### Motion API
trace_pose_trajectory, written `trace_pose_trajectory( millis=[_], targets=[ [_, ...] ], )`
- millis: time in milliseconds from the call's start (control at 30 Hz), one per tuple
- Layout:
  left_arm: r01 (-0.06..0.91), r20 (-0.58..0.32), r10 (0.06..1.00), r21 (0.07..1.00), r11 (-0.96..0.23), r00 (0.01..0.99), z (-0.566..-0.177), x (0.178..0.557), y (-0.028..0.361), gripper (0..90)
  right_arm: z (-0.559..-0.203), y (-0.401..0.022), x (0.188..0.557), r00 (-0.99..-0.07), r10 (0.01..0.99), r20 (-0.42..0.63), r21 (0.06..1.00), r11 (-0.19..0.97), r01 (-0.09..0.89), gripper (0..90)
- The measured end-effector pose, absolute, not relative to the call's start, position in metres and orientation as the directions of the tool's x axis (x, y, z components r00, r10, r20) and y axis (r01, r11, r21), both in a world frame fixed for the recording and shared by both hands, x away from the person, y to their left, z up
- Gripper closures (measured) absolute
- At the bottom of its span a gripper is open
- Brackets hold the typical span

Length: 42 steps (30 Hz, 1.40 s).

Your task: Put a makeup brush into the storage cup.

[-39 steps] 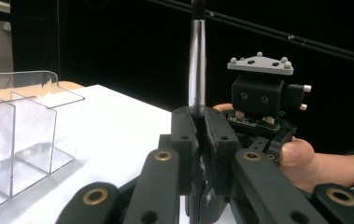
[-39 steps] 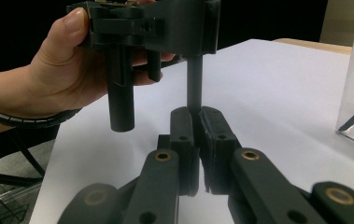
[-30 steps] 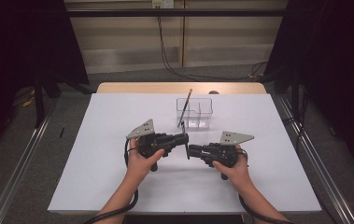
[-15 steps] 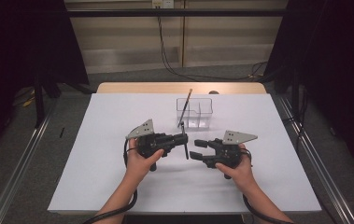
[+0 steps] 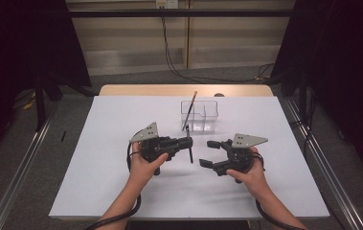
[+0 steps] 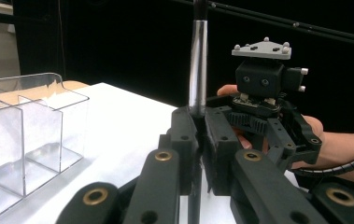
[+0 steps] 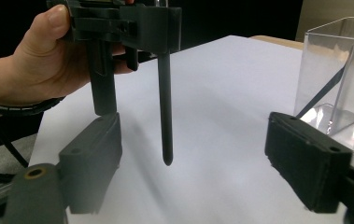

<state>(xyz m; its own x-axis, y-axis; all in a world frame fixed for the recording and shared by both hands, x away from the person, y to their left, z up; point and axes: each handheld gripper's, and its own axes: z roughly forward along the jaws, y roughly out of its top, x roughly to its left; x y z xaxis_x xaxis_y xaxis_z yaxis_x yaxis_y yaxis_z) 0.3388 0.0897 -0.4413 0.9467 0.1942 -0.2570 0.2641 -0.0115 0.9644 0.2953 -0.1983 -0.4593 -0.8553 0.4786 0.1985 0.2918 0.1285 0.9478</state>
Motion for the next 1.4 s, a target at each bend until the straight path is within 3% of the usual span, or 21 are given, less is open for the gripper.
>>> trace_pose_trajectory(
  millis=[867,1400],
  targets=[
    [0.249,-0.239,0.209,0.968,-0.019,0.948,-0.438,0.339,0.093,83.7,-0.458,-0.226,0.29,-0.846,0.502,0.177,0.941,0.167,0.296,1.6],
    [0.239,-0.228,0.22,0.971,-0.026,0.949,-0.435,0.342,0.092,83.7,-0.459,-0.251,0.283,-0.829,0.535,0.165,0.937,0.178,0.302,1.5]
  ],
)
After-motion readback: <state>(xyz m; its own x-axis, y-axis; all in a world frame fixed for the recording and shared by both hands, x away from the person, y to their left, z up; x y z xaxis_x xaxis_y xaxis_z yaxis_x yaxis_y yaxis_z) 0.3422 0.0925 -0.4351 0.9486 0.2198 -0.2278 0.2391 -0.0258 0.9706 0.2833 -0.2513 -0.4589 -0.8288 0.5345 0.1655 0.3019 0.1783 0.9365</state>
